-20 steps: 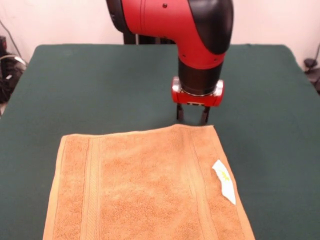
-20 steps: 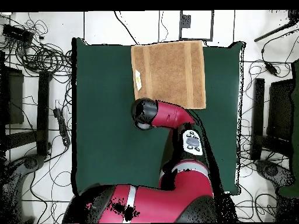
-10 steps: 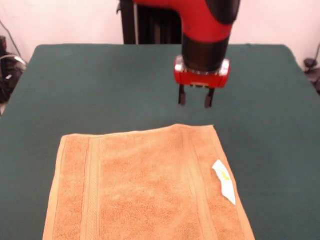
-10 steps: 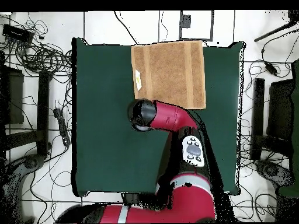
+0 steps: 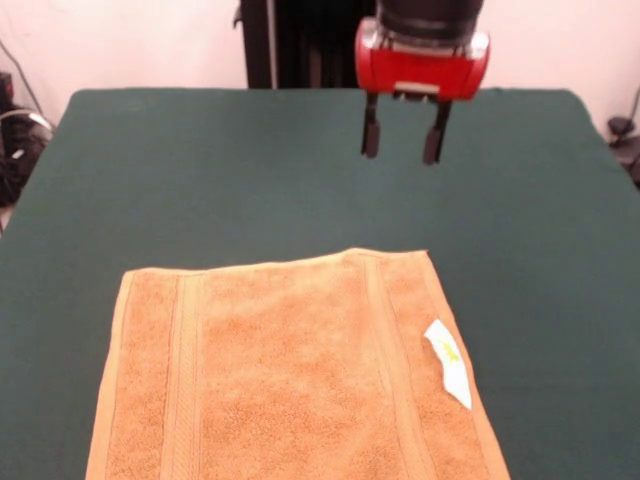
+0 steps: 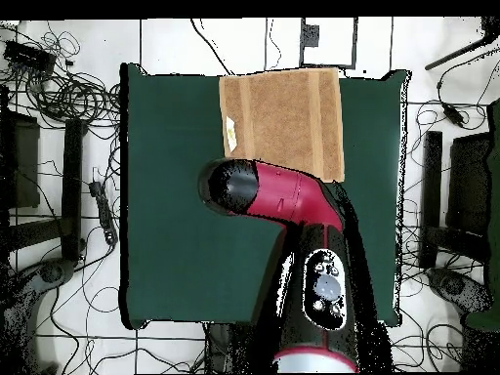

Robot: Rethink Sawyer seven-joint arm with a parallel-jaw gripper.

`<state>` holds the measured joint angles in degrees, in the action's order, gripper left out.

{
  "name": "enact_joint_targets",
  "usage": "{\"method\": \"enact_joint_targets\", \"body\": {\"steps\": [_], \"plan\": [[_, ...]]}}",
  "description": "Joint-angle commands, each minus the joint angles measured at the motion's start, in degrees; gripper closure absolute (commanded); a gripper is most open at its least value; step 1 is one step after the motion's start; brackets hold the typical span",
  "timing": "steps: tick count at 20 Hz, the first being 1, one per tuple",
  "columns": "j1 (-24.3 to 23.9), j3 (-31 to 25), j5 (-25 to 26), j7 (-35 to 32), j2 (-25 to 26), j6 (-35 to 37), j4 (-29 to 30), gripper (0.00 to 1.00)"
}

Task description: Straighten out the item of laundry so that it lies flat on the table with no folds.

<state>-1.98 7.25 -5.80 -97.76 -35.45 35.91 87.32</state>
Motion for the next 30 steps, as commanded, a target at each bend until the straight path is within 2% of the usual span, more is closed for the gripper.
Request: {"method": "enact_joint_targets", "body": {"steps": [1,5,12,30], "plan": [[2.0,-2.0,-3.1,-15.0,-0.6,-3.0,7.2,0.00],[0.3,-4.9,-4.1,-13.0,0.6,-4.1,7.6,0.00],[0.0,-5.4,-4.3,-12.6,2.4,-7.3,8.0,0.00],[0.1,-4.3,-3.9,-11.6,3.1,-4.7,5.3,0.00]]}}
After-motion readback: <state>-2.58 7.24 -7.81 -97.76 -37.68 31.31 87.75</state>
